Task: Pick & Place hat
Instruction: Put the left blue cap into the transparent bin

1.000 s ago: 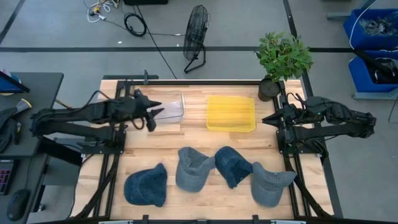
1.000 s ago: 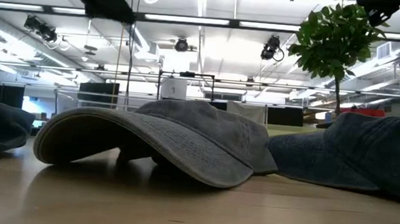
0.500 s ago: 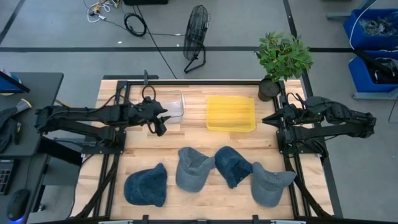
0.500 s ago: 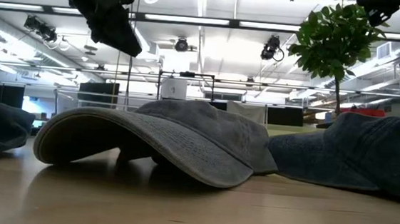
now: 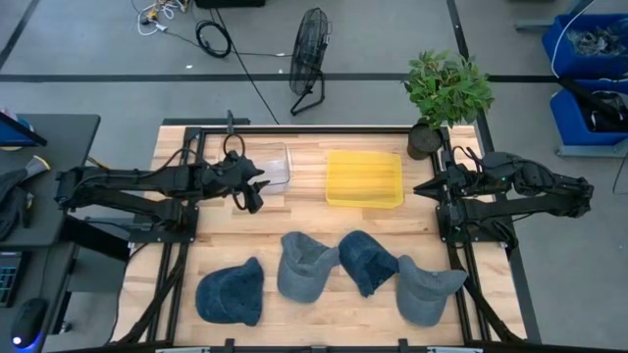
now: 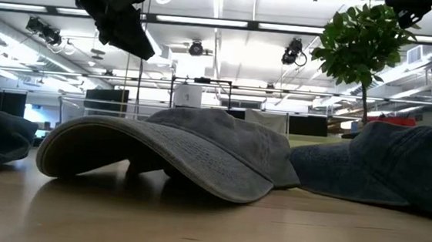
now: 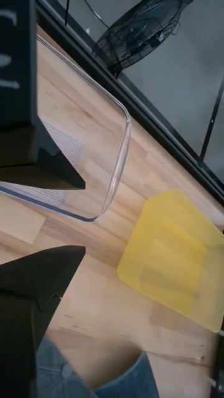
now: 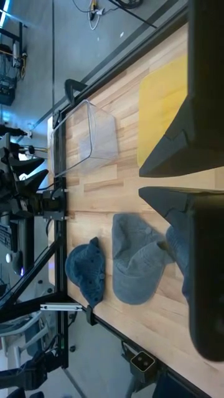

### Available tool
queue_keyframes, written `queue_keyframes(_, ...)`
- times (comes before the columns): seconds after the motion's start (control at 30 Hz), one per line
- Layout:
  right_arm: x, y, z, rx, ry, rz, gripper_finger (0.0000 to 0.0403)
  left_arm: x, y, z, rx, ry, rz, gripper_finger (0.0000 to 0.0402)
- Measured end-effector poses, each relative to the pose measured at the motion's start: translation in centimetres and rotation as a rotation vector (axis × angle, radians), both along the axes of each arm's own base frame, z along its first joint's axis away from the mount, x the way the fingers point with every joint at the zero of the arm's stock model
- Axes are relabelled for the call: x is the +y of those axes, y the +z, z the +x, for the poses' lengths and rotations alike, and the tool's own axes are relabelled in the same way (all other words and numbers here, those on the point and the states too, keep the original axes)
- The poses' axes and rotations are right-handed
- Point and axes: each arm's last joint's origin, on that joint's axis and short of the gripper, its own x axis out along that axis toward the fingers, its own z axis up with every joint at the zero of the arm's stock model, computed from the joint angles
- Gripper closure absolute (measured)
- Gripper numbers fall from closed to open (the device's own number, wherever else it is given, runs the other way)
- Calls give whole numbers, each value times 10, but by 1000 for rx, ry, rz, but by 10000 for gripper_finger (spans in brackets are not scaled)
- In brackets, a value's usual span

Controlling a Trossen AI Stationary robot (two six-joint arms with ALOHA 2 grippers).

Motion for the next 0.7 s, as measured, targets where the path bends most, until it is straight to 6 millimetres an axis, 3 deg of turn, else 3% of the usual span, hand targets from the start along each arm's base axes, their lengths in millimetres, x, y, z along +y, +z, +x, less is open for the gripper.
queue_keyframes(0.7, 0, 1, 0, -10, 0, 0, 360, 0, -2, -2, 27, 1, -6, 239)
